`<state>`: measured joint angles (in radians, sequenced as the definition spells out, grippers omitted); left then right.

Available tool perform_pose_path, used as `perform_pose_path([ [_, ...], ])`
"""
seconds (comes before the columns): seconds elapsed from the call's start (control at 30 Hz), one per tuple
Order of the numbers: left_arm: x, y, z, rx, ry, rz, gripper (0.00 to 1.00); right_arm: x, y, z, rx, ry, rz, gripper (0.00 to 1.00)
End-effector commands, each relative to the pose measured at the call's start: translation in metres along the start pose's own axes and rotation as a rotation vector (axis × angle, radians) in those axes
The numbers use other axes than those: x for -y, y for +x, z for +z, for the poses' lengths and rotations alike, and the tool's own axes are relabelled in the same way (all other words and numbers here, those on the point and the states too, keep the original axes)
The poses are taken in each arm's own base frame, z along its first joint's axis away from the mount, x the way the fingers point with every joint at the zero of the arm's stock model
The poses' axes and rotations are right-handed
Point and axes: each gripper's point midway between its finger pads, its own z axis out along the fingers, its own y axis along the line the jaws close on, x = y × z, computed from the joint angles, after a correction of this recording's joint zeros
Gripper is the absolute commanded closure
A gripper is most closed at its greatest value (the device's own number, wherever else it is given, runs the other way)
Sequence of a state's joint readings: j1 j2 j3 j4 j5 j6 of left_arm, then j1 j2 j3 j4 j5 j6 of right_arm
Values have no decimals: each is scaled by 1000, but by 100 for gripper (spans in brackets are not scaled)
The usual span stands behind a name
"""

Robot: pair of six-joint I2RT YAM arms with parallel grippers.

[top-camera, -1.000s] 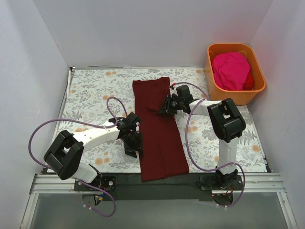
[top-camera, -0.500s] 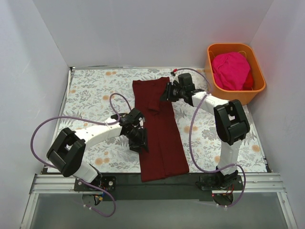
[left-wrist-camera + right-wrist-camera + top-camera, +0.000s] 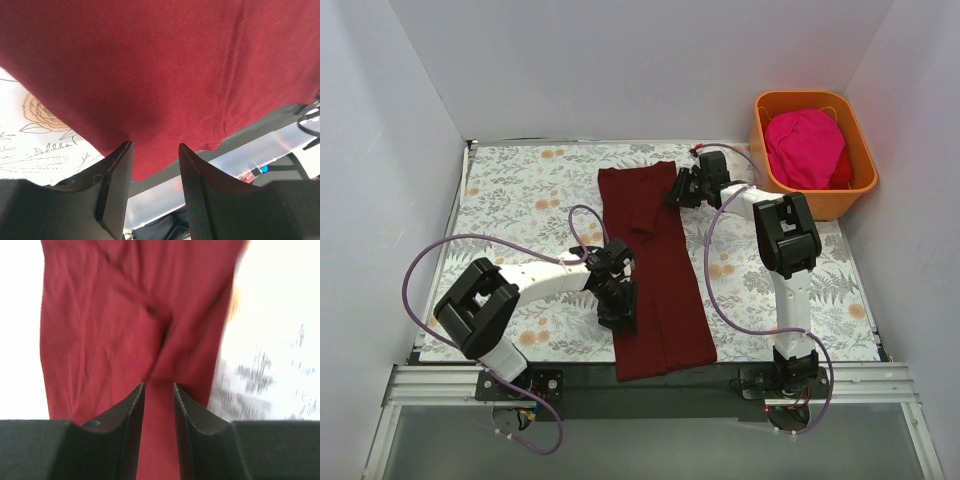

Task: Fold and stack the t-shirts
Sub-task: Fold the tshirt

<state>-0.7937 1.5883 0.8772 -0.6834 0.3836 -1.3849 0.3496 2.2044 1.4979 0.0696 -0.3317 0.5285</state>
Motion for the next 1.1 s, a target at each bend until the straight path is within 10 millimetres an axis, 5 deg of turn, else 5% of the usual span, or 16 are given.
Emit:
perform_pose_path([
  [0.0,1,10,4,-29,6,5,60,-23,-44,5,117,-62,-36,64],
  [0.7,-13,26,12,-55,-26,-13,60,-3,-54,45,159,-53,54,64],
  [0.93,-17,33,14,-74,-37,-13,60,-5,-70,43,192,-61,18,98],
  [1.07,-18,37,15,-84,-40,-13,60,-6,-84,38,218,-65,-24,99],
])
